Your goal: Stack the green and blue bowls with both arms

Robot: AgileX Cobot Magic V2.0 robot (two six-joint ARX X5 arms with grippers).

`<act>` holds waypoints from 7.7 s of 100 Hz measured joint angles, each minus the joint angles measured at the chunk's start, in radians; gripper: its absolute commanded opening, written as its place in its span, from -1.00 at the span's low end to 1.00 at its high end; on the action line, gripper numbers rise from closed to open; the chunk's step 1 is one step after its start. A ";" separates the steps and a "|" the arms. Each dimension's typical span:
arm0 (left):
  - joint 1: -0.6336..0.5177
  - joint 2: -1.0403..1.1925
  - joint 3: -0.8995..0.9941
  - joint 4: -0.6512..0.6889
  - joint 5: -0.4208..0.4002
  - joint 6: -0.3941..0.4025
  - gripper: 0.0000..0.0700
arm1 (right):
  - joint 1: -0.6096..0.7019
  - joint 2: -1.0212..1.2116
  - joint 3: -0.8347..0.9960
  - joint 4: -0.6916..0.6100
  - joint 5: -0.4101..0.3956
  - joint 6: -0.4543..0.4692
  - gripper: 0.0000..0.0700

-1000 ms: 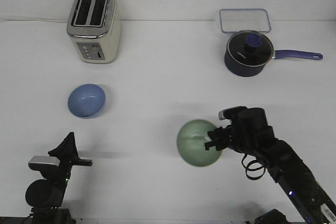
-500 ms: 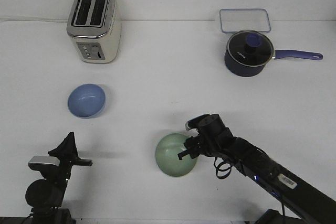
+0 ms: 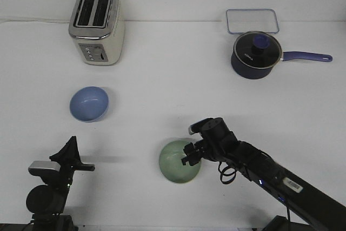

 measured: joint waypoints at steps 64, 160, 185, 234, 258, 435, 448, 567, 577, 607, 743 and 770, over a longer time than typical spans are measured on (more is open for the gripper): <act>0.005 0.101 0.163 -0.217 -0.003 -0.417 -0.96 | -0.174 -0.762 -0.134 0.020 0.289 -0.177 -0.06; 0.134 1.318 1.021 -0.515 0.049 -0.248 0.67 | -0.174 -0.887 -0.275 0.005 0.287 -0.175 -0.06; 0.148 1.466 1.023 -0.522 0.049 -0.198 0.67 | -0.174 -0.887 -0.275 -0.011 0.287 -0.177 -0.06; 0.148 1.572 1.023 -0.488 0.049 -0.132 -0.96 | -0.174 -0.887 -0.275 -0.023 0.287 -0.177 -0.06; 0.145 1.561 1.023 -0.493 0.078 -0.086 -0.96 | -0.174 -0.887 -0.275 -0.023 0.287 -0.177 -0.06; -0.717 1.369 1.101 -0.573 0.157 -0.009 0.19 | -0.174 -0.887 -0.276 -0.033 0.288 -0.177 -0.06; -0.648 1.270 1.140 -0.531 0.027 0.013 0.19 | -0.174 -0.887 -0.275 -0.033 0.296 -0.177 -0.06; -0.196 0.346 0.438 -0.125 -0.182 0.145 -0.96 | -0.173 -1.181 -0.312 0.005 0.422 -0.200 -0.97; -0.196 0.343 0.438 -0.124 -0.182 0.145 -0.96 | -0.173 -1.181 -0.312 0.005 0.422 -0.200 -0.97; -0.196 0.343 0.438 -0.124 -0.182 0.145 -0.96 | -0.173 -1.181 -0.313 0.005 0.422 -0.193 -0.97; -0.053 0.000 0.000 0.051 -0.035 0.057 -0.96 | -0.173 -1.181 -0.313 0.005 0.422 -0.193 -0.97; -0.053 0.000 0.000 0.051 -0.035 0.057 -0.96 | -0.173 -1.181 -0.313 0.005 0.422 -0.193 -0.97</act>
